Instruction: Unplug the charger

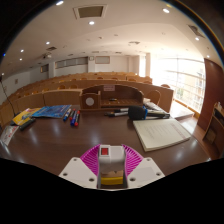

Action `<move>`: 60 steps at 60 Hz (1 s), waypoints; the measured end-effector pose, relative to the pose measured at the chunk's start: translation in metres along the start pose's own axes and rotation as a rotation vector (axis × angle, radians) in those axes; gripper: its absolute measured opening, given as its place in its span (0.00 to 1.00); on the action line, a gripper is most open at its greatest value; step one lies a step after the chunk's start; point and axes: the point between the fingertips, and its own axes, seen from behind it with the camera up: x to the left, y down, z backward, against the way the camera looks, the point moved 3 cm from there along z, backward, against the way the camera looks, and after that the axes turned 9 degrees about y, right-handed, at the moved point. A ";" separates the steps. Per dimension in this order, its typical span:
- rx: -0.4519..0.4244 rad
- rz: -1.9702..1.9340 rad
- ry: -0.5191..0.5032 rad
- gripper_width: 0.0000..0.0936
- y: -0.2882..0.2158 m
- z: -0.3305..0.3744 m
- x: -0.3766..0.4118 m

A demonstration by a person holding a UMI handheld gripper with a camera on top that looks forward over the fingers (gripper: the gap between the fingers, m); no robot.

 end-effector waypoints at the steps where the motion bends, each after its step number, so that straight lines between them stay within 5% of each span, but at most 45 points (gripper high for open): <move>1: 0.000 0.006 0.001 0.29 0.000 0.000 0.000; 9: -0.002 0.001 0.005 0.25 -0.003 0.003 0.000; 17: -0.430 0.012 0.017 0.25 -0.170 0.090 -0.009; 21: -0.482 -0.087 -0.060 0.25 -0.231 0.118 -0.015; 27: -0.521 -0.096 -0.001 0.25 -0.251 0.136 -0.066; 33: -0.424 -0.074 0.054 0.26 -0.221 0.113 -0.108; 48: 0.024 -0.117 0.034 0.34 -0.026 0.004 -0.164; 60: 0.128 -0.156 -0.038 0.43 0.029 -0.024 -0.170</move>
